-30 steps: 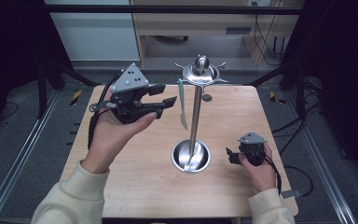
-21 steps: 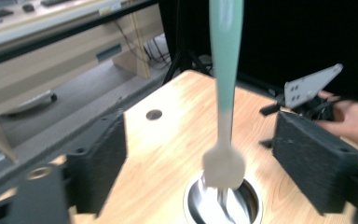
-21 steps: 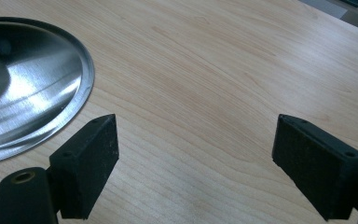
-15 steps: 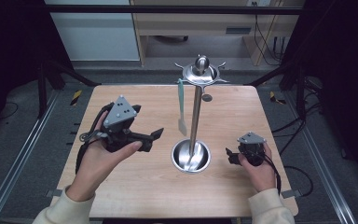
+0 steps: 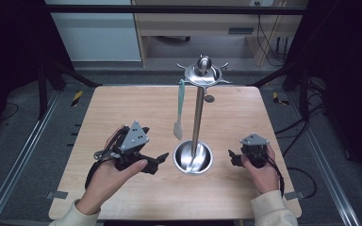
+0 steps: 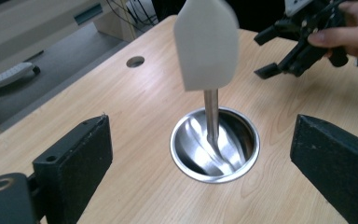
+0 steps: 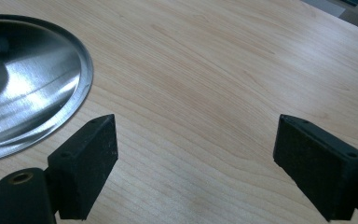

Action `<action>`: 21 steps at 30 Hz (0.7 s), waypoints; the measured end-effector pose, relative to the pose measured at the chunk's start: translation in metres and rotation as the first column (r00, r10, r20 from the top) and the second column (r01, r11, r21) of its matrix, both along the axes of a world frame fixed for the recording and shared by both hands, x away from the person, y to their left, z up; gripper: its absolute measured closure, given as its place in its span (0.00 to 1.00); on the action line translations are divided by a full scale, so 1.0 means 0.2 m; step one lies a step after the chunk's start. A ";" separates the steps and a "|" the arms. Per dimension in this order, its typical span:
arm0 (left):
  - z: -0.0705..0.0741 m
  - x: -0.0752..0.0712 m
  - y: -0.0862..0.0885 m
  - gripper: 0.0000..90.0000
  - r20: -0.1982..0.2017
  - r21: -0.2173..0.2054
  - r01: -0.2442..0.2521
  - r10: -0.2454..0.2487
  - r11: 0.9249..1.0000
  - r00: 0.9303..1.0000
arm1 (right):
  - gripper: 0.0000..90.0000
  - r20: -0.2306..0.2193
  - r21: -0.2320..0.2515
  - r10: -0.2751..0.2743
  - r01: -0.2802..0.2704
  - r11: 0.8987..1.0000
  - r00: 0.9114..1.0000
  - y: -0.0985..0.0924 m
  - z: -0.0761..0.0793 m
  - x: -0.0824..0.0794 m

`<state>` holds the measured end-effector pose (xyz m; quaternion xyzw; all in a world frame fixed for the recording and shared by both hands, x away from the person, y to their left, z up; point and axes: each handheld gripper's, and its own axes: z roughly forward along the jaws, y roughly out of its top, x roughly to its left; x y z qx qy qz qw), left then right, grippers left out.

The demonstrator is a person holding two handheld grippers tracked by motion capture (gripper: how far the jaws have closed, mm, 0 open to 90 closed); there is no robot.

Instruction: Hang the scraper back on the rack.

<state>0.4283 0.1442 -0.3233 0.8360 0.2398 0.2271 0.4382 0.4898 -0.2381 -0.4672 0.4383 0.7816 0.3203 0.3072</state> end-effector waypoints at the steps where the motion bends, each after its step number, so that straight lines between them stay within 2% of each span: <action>1: -0.02 0.00 0.00 0.06 -0.005 0.004 -0.002 0.002 1.000 1.000 | 0.15 -0.001 0.002 -0.001 0.001 1.000 1.000 0.00 0.00 0.00; 2: -0.06 0.01 0.00 0.06 -0.016 0.017 -0.002 0.002 1.000 1.000 | 0.15 -0.001 0.000 -0.002 0.002 1.000 1.000 0.00 0.00 0.00; 7: -0.15 0.03 0.02 0.06 -0.035 0.048 -0.007 0.009 0.999 0.999 | 0.15 0.003 -0.003 -0.001 0.001 1.000 1.000 -0.01 0.00 0.00; 11: -0.20 0.05 0.04 0.06 -0.053 0.052 -0.014 0.017 0.999 0.998 | 0.15 0.006 -0.006 -0.001 0.001 1.000 1.000 0.00 0.00 0.00; 14: -0.27 0.07 0.08 0.06 -0.075 0.065 -0.034 0.038 0.997 0.996 | 0.15 0.004 -0.004 -0.001 0.001 1.000 1.000 0.00 0.00 0.00; 15: -0.27 0.07 0.08 0.06 -0.075 0.065 -0.034 0.038 0.997 0.996 | 0.15 0.004 -0.004 -0.001 0.001 1.000 1.000 0.00 0.00 0.00; 16: -0.30 0.08 0.10 0.06 -0.080 0.075 -0.051 0.057 0.996 0.995 | 0.15 0.005 -0.004 -0.001 0.001 1.000 1.000 0.00 0.00 0.00; 20: -0.35 0.09 0.15 0.06 -0.098 0.075 -0.073 0.080 0.995 0.992 | 0.15 0.003 -0.003 0.001 -0.001 1.000 1.000 0.00 0.00 0.00; 21: -0.38 0.10 0.18 0.07 -0.104 0.072 -0.093 0.100 0.993 0.990 | 0.15 0.003 -0.003 0.001 -0.001 1.000 1.000 0.00 0.00 0.00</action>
